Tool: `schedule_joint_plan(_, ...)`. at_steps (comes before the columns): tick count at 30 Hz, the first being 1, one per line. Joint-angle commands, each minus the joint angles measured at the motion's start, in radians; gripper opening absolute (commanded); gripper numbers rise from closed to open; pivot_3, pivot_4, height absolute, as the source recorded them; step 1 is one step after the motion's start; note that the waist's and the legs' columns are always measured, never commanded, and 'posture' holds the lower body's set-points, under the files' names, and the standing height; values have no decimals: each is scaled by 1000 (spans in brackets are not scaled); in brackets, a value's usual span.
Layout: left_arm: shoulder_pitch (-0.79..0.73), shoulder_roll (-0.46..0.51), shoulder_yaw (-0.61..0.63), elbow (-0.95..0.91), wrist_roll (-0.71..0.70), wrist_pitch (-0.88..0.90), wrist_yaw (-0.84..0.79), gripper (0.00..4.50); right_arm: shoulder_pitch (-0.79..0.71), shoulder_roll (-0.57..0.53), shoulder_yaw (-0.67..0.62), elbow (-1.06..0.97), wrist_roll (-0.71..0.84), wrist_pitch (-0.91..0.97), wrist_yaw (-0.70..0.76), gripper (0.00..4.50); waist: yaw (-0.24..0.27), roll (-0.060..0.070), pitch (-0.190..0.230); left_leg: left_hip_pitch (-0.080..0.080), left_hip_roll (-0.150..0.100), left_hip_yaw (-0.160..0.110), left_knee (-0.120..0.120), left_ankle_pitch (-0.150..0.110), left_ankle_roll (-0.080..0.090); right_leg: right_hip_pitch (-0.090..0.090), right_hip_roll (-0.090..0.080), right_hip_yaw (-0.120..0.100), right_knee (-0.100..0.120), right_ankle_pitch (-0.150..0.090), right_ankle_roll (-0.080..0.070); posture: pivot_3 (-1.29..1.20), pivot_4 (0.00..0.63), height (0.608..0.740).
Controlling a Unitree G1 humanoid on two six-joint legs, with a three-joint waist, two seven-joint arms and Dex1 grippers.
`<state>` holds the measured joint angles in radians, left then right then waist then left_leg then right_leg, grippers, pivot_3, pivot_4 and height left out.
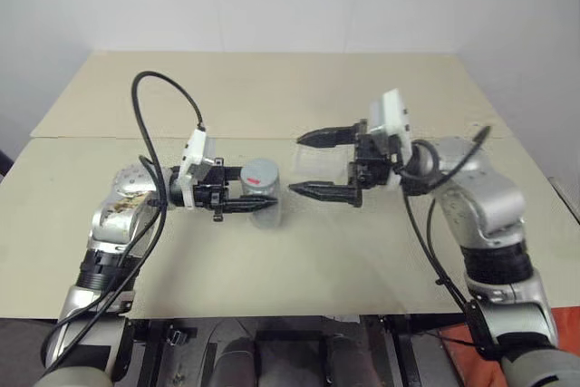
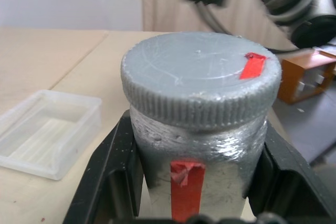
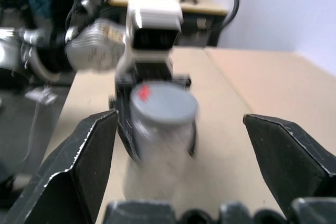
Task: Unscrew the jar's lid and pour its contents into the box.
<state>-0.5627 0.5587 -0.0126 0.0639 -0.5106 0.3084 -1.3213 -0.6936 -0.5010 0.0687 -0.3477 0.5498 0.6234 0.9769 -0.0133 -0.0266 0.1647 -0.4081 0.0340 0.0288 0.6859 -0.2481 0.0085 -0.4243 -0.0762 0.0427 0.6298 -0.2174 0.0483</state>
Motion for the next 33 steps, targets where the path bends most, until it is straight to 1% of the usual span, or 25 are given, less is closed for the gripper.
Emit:
schedule_joint_plan(1,2,-19,3,-51,-8,1,40,2418,-19,35,17,-95,17,82,-120,4441,-2,0,0,0,0,0,0,0,0,0,0,0,0,0,0,0,150,740)
schedule_joint_plan(5,-28,-38,-10,-44,-7,-2,55,2418,-75,97,106,-61,-57,146,-244,4441,-4,0,0,1,0,0,0,0,0,0,0,0,0,0,0,0,150,740)
schedule_joint_plan(8,-43,-39,-14,-39,-6,-5,48,2418,-101,118,145,-14,-100,162,-282,4441,0,0,0,0,0,0,0,0,0,0,0,0,0,0,0,0,150,740)
schedule_joint_plan(11,-50,-31,-16,-38,-8,-7,35,2418,-128,144,159,44,-131,179,-323,4441,1,0,0,-1,-1,0,0,0,0,0,0,0,0,0,0,0,150,740)
schedule_joint_plan(14,-50,-20,-14,-44,-15,-3,27,2418,-138,154,138,64,-129,197,-342,4441,0,0,0,-1,0,0,0,0,0,0,0,0,0,0,0,0,150,740)
schedule_joint_plan(17,-44,-3,-13,-48,-16,-3,17,2418,-127,133,99,52,-113,197,-332,4441,0,0,0,-1,0,0,0,0,0,0,0,0,0,0,0,0,150,740)
schedule_joint_plan(22,-21,26,-4,-58,-21,-3,9,2418,-78,51,22,4,-61,188,-291,4441,2,0,0,-2,0,0,0,0,0,0,0,0,0,0,0,0,150,740)
schedule_joint_plan(27,5,45,7,-74,-32,-1,10,2418,-29,-23,-24,-36,-22,175,-267,4441,0,0,0,-1,0,0,0,0,0,0,0,0,-2,0,0,0,150,740)
schedule_joint_plan(31,16,48,13,-89,-44,12,22,2418,-8,-48,-33,-62,10,172,-260,4441,-2,0,0,-1,0,0,0,0,0,0,0,0,-3,0,0,0,150,740)
schedule_joint_plan(33,19,44,11,-96,-45,14,29,2418,-8,-44,-31,-68,20,173,-263,4441,-1,0,0,-1,0,0,0,0,0,0,0,0,-3,0,0,0,150,740)
